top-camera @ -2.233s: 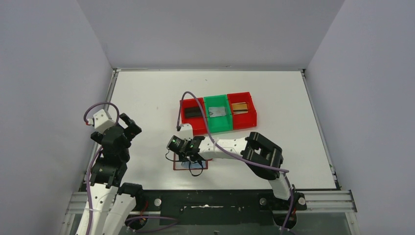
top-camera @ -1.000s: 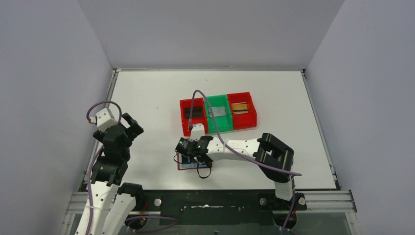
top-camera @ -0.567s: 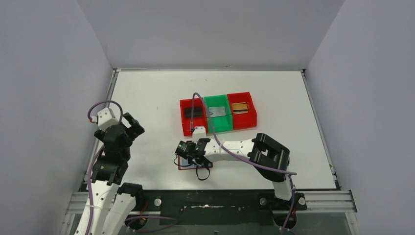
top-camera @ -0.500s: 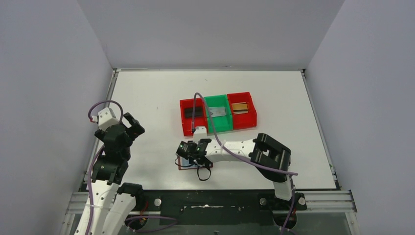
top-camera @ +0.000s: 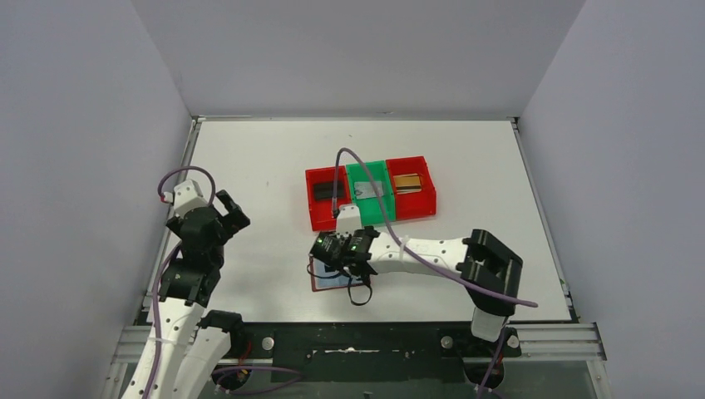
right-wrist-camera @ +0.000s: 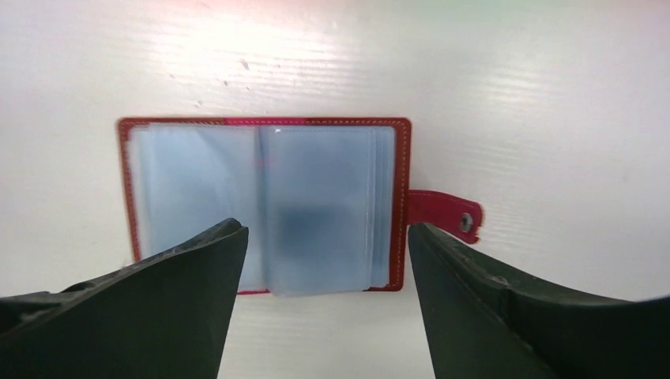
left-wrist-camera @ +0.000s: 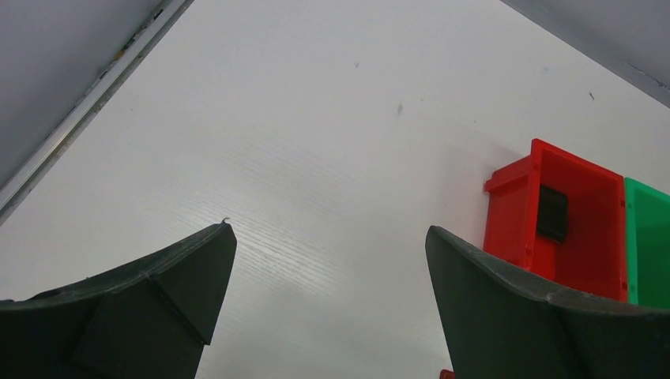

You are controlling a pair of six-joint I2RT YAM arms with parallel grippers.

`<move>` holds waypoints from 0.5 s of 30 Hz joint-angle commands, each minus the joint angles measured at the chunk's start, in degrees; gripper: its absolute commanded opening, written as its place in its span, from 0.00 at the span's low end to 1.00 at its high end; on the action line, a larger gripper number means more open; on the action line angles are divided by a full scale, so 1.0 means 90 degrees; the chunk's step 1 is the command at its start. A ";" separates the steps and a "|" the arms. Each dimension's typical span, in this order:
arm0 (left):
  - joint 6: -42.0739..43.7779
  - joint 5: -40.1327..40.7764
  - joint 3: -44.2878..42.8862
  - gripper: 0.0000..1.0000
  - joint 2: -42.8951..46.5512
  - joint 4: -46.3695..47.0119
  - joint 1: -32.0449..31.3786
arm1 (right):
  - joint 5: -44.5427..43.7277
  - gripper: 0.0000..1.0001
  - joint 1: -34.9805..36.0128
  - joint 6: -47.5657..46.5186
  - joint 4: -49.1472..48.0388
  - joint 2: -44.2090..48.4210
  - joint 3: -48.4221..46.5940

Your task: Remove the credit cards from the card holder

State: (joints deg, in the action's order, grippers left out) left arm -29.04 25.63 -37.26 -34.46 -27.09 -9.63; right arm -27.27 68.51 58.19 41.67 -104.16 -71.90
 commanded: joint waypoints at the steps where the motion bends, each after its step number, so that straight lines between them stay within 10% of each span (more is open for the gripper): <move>1: 0.0174 -0.0131 -0.0070 0.93 -0.0124 0.0383 0.0035 | -0.0961 0.77 -0.0190 -0.0400 0.0064 0.1176 -0.0242; 15: -0.0084 -0.0545 -0.0671 0.94 -0.0563 -0.0164 0.0025 | -0.2177 0.95 -0.1861 -0.1738 -0.1130 0.4198 0.1485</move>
State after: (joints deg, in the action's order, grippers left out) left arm -27.99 23.09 -37.50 -37.52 -27.27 -9.63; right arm -40.12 54.68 48.88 38.63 -74.59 -62.30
